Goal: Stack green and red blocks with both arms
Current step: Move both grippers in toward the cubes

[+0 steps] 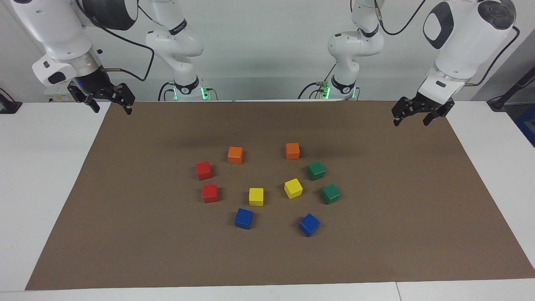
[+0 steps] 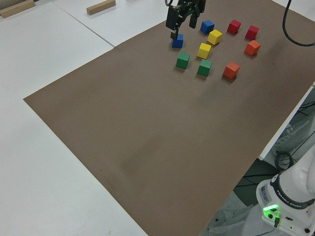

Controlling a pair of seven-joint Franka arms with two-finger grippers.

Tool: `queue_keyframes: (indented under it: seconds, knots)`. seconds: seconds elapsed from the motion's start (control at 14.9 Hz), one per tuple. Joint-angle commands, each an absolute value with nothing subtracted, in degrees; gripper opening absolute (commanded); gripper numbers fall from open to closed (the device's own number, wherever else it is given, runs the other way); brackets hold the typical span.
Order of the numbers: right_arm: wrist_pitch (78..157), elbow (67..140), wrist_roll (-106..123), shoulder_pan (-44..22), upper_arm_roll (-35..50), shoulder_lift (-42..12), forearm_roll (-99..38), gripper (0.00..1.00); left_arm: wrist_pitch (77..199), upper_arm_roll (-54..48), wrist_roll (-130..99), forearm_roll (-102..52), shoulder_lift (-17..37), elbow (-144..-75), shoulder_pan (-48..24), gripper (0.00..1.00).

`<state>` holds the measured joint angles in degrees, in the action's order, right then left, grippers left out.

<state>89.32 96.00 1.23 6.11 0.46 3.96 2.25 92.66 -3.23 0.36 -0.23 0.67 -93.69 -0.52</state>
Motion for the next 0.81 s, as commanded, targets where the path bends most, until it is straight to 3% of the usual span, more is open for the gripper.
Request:
queue_keyframes:
  seconds: [0.0,0.61,0.74]
  knots:
    - [90.62,96.86,1.93,6.68,0.79,4.39,1.32,1.00,93.43,-3.08,0.53,0.44,0.09,-94.22,-0.88,1.00]
    - [90.70,97.20,2.02,6.85,0.88,4.48,1.23,1.00,93.07,-2.90,-0.08,0.53,0.09,-94.13,-0.88,1.00]
    - [90.96,97.38,0.80,5.98,1.49,4.57,1.23,1.00,95.26,-3.16,-9.00,0.27,0.00,-94.39,-0.79,1.00]
